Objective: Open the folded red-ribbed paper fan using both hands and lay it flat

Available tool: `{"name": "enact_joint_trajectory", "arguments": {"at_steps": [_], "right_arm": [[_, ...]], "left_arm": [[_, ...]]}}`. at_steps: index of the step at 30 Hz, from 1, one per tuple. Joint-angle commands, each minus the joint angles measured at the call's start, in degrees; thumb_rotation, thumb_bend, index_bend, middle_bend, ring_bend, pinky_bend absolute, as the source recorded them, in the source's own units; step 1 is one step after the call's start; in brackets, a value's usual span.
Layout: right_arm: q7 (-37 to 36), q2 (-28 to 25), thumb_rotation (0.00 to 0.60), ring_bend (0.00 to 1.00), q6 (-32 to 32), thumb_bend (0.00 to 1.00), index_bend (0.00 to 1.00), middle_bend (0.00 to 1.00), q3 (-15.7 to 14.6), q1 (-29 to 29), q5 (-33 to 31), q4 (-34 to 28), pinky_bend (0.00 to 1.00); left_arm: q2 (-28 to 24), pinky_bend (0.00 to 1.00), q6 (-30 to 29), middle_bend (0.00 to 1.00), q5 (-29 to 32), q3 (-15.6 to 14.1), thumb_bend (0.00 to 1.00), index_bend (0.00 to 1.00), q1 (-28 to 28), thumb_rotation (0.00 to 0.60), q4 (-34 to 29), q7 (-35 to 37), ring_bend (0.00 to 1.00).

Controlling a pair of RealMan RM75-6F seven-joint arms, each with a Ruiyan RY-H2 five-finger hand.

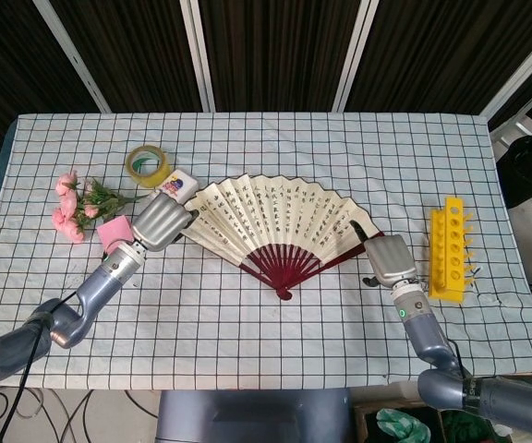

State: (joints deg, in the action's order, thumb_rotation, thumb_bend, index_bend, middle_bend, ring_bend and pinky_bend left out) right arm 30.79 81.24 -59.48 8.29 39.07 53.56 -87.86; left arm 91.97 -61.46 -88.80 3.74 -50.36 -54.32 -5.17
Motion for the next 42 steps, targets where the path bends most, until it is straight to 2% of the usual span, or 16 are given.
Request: {"name": "enact_joint_trajectory", "arguments": {"at_steps": [1, 4, 6, 10, 14, 17, 19, 22, 26, 29, 31, 35, 42], "right_arm": [[0.3, -0.8, 0.6, 0.96, -0.6, 0.02, 0.0, 0.87, -0.1, -0.4, 0.0, -1.0, 0.88], [0.4, -1.6, 0.6, 0.95, -1.3, 0.02, 0.0, 0.85, -0.3, -0.9, 0.2, -2.4, 0.88], [0.7, -2.2, 0.6, 0.94, -1.8, 0.02, 0.0, 0.85, -0.4, -1.2, 0.2, -3.2, 0.88], [1.1, -3.3, 0.6, 0.93, -2.9, 0.02, 0.0, 0.83, -0.8, -2.0, 0.2, -5.2, 0.87], [1.2, -4.6, 0.6, 0.92, -4.2, 0.02, 0.0, 0.82, -1.1, -2.9, 0.5, -7.5, 0.86], [1.2, -5.7, 0.6, 0.87, -5.6, 0.02, 0.0, 0.76, -1.3, -3.7, 1.2, -9.4, 0.8], [0.9, -6.7, 0.6, 0.76, -6.7, 0.02, 0.0, 0.64, -1.6, -4.5, 2.1, -10.8, 0.68], [0.4, -9.0, 0.6, 0.53, -8.7, 0.02, 0.0, 0.43, -2.4, -6.1, 4.2, -13.4, 0.48], [-1.9, -13.0, 0.6, 0.24, -13.4, 0.02, 0.0, 0.17, -4.2, -9.7, 9.4, -17.0, 0.32], [-4.8, -15.7, 0.6, 0.13, -17.9, 0.02, 0.0, 0.04, -5.8, -13.3, 13.4, -18.4, 0.23], [-7.9, -17.8, 0.6, 0.09, -21.3, 0.02, 0.0, 0.01, -7.1, -16.3, 16.3, -19.2, 0.2], [-14.2, -21.7, 0.6, 0.01, -27.5, 0.02, 0.0, 0.0, -9.3, -22.4, 20.1, -19.6, 0.19], [-22.4, -25.3, 0.6, 0.0, -34.7, 0.02, 0.0, 0.0, -11.7, -30.5, 23.5, -15.9, 0.18]], "left_arm": [[-1.4, 0.8, 1.6, 0.81, 0.3, -0.8, 0.0, 0.4, 0.5, 0.6, -2.6, -1.6, 0.79], [-3.0, 0.68, 3.3, 0.65, 1.4, -1.1, 0.0, 0.21, 0.9, 0.6, -5.8, -3.6, 0.66], [-4.2, 0.6, 4.4, 0.56, 2.4, -1.1, 0.0, 0.16, 1.2, 0.6, -8.2, -5.3, 0.59], [-7.0, 0.45, 5.5, 0.42, 4.7, -1.0, 0.0, 0.09, 2.3, 0.6, -13.6, -9.7, 0.47], [-10.3, 0.35, 5.8, 0.32, 7.5, -0.9, 0.0, 0.04, 3.9, 0.6, -19.5, -13.6, 0.4], [-12.9, 0.28, 4.3, 0.26, 9.0, -0.6, 0.0, 0.04, 5.5, 0.6, -24.1, -15.9, 0.33], [-14.4, 0.22, 2.1, 0.2, 9.6, -0.4, 0.0, 0.03, 7.0, 0.6, -26.8, -16.6, 0.25], [-16.9, 0.19, -2.6, 0.13, 10.3, -0.2, 0.0, 0.03, 10.2, 0.6, -31.2, -16.8, 0.16], [-20.4, 0.14, -11.4, 0.01, 10.1, -0.7, 0.0, 0.02, 16.2, 0.6, -36.8, -16.7, 0.07], [-22.5, 0.1, -17.3, 0.0, 9.8, -1.7, 0.0, 0.01, 20.8, 0.6, -39.6, -15.7, 0.04], [-24.1, 0.09, -21.1, 0.0, 9.4, -2.8, 0.0, 0.0, 24.1, 0.6, -41.3, -14.5, 0.03], [-26.9, 0.02, -27.5, 0.0, 8.5, -5.3, 0.0, 0.0, 30.7, 0.6, -42.4, -11.1, 0.0], [-29.4, 0.0, -34.0, 0.0, 7.2, -9.0, 0.0, 0.0, 39.3, 0.6, -40.9, -5.8, 0.0]]}}
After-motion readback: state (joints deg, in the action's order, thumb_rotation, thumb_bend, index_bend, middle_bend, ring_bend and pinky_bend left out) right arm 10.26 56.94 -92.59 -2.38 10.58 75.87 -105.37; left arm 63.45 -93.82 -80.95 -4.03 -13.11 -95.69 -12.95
